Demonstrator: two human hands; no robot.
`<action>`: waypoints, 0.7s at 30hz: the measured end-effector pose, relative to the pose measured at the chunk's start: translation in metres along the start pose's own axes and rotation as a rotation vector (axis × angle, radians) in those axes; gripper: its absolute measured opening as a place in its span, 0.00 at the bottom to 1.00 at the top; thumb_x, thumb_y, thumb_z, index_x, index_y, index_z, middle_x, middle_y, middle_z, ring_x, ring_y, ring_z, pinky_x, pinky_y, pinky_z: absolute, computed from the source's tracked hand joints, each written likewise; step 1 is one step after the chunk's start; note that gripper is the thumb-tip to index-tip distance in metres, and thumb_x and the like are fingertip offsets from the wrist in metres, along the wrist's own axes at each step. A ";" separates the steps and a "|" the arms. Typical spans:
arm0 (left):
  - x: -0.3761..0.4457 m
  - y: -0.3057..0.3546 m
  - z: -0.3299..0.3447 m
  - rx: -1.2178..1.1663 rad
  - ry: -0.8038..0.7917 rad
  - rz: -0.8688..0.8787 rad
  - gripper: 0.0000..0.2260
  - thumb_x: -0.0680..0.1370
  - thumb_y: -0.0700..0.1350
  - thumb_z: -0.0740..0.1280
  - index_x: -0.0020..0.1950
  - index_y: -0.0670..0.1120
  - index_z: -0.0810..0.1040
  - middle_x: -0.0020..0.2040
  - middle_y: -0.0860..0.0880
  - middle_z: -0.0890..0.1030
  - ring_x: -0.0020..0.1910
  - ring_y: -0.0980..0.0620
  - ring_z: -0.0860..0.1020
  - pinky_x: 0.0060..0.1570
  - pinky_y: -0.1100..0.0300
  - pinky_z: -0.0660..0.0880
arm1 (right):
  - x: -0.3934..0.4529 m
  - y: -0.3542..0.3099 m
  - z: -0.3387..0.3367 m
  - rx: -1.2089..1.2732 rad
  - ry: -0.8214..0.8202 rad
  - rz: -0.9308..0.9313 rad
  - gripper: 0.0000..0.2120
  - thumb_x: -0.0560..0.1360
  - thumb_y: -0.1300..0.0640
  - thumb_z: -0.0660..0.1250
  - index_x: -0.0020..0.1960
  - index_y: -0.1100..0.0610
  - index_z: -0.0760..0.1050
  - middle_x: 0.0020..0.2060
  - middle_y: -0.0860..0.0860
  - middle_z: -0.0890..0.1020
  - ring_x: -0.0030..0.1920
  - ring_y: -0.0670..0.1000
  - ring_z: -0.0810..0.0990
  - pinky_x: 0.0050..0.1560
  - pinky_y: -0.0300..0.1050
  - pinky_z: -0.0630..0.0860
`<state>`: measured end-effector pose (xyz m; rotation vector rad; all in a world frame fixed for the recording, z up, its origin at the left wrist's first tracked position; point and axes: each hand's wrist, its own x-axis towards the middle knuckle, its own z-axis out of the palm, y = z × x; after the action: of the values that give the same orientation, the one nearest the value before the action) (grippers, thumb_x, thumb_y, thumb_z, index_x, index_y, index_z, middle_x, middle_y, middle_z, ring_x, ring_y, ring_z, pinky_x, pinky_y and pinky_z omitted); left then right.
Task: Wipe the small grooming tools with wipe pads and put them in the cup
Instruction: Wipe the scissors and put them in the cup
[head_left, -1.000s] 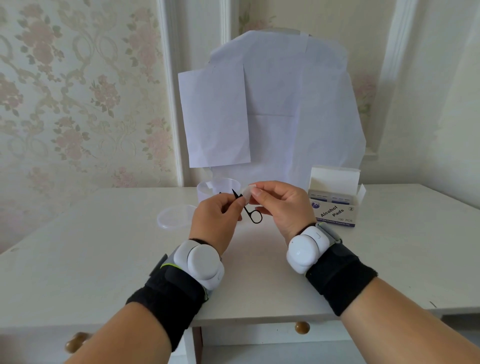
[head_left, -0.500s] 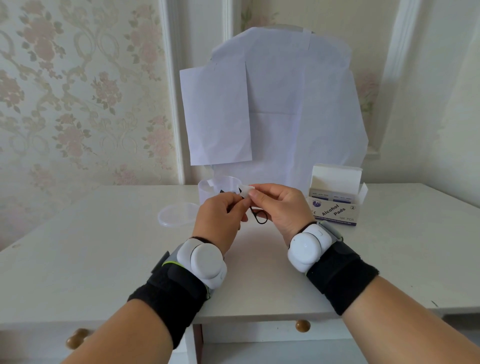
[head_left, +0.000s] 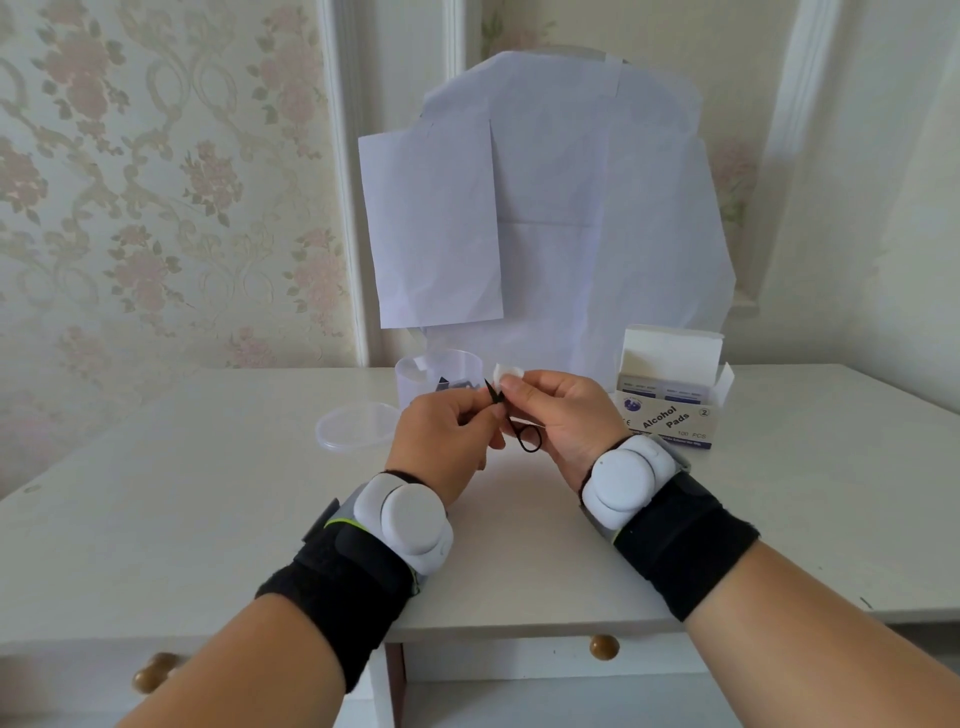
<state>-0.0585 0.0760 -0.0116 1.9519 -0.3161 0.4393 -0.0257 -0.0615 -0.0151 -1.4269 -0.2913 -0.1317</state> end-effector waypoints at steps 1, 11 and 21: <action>0.000 0.001 0.000 -0.037 0.000 -0.014 0.14 0.79 0.46 0.65 0.35 0.47 0.80 0.23 0.55 0.76 0.22 0.57 0.71 0.29 0.67 0.70 | 0.000 -0.001 0.000 0.018 0.009 -0.001 0.07 0.76 0.56 0.71 0.45 0.60 0.84 0.42 0.61 0.85 0.42 0.55 0.82 0.48 0.48 0.78; 0.006 0.004 -0.003 -0.726 -0.135 -0.329 0.18 0.81 0.52 0.59 0.57 0.41 0.80 0.53 0.46 0.84 0.55 0.47 0.82 0.54 0.54 0.78 | -0.002 -0.011 -0.004 0.281 -0.105 0.003 0.09 0.76 0.53 0.66 0.45 0.54 0.83 0.50 0.53 0.85 0.50 0.55 0.79 0.45 0.45 0.70; 0.001 0.007 -0.011 -0.870 -0.497 -0.401 0.11 0.73 0.53 0.65 0.40 0.46 0.77 0.31 0.50 0.68 0.32 0.52 0.69 0.38 0.59 0.71 | -0.004 -0.014 -0.001 0.333 -0.298 0.012 0.11 0.76 0.53 0.64 0.44 0.56 0.84 0.46 0.60 0.78 0.35 0.53 0.79 0.41 0.48 0.76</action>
<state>-0.0619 0.0834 -0.0013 1.1832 -0.3409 -0.4110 -0.0329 -0.0651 -0.0032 -1.1139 -0.5242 0.1362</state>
